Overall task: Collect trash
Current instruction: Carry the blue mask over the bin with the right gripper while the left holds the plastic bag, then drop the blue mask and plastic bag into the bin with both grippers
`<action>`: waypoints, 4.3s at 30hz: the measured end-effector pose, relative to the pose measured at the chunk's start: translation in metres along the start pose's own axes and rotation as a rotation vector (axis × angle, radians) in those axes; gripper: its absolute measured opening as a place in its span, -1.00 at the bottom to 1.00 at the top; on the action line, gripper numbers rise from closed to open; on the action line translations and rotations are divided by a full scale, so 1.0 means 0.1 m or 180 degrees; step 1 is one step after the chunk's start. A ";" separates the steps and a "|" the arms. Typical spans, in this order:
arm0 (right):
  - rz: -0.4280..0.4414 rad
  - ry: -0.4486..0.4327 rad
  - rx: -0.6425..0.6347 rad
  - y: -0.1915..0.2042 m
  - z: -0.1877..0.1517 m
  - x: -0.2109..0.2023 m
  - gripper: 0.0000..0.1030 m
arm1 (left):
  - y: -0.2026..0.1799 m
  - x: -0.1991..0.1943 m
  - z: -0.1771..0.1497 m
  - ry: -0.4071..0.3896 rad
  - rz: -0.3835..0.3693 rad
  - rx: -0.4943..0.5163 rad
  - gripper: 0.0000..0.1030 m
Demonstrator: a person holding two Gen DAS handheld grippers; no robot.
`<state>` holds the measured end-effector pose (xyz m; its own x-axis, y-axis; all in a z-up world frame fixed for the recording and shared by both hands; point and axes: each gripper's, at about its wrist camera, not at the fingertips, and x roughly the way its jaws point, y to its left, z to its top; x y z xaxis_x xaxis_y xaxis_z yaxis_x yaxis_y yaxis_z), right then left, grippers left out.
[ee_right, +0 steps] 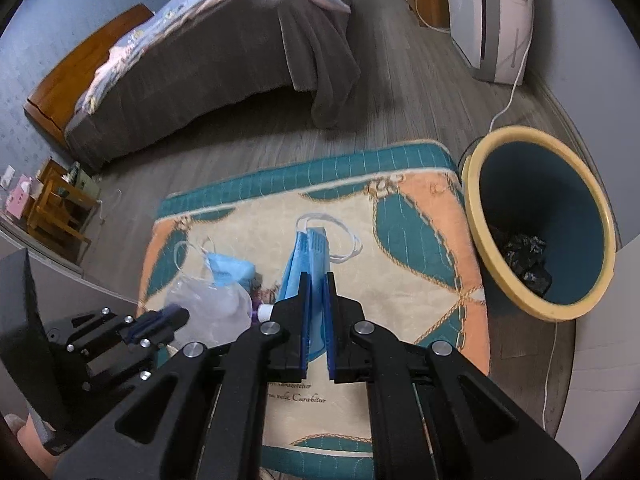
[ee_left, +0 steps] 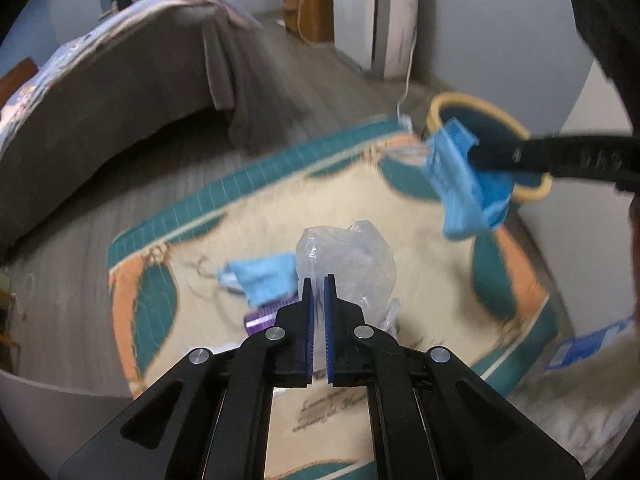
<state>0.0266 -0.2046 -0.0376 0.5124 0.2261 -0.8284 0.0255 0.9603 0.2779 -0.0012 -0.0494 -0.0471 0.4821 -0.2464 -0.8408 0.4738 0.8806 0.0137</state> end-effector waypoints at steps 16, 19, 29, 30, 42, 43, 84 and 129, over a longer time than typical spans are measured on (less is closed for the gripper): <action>-0.0219 -0.0456 -0.0174 -0.37 0.48 -0.44 -0.89 | 0.05 -0.32 0.36 -0.0526 -0.0247 -0.0210 -0.89; -0.0248 -0.0383 -0.0212 -0.41 0.50 -0.30 -0.89 | -0.02 -0.27 0.38 -0.0498 -0.0260 -0.0168 -0.89; -0.0283 -0.0497 -0.0030 -0.85 0.62 -0.34 -0.89 | -0.21 -0.02 0.53 -0.0282 -0.0195 -0.0091 -0.89; -0.0306 -0.0510 0.0005 -0.92 0.63 -0.35 -0.89 | -0.25 -0.01 0.59 -0.0295 -0.0168 -0.0049 -0.89; -0.0447 -0.0486 0.0727 -1.97 0.52 -0.35 -0.89 | -1.12 0.17 1.30 -0.0520 -0.0428 0.0382 -0.89; -0.0456 -0.0486 0.0790 -2.06 0.50 -0.35 -0.89 | -1.17 0.21 1.31 -0.0506 -0.0458 0.0388 -0.89; -0.0167 0.0547 0.0062 -1.33 0.37 0.54 -0.70 | -0.45 0.52 0.71 -0.0306 -0.0282 0.0102 -0.89; -0.0621 -0.0283 0.1495 -2.55 0.33 -0.14 -0.45 | -1.84 1.02 1.46 -0.0319 -0.0770 0.0587 0.07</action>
<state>0.0413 -0.4586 -0.0803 0.5302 0.0157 -0.8477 0.5000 0.8017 0.3276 0.0689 -0.2959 -0.0565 0.4050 -0.4865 -0.7742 0.7047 0.7056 -0.0748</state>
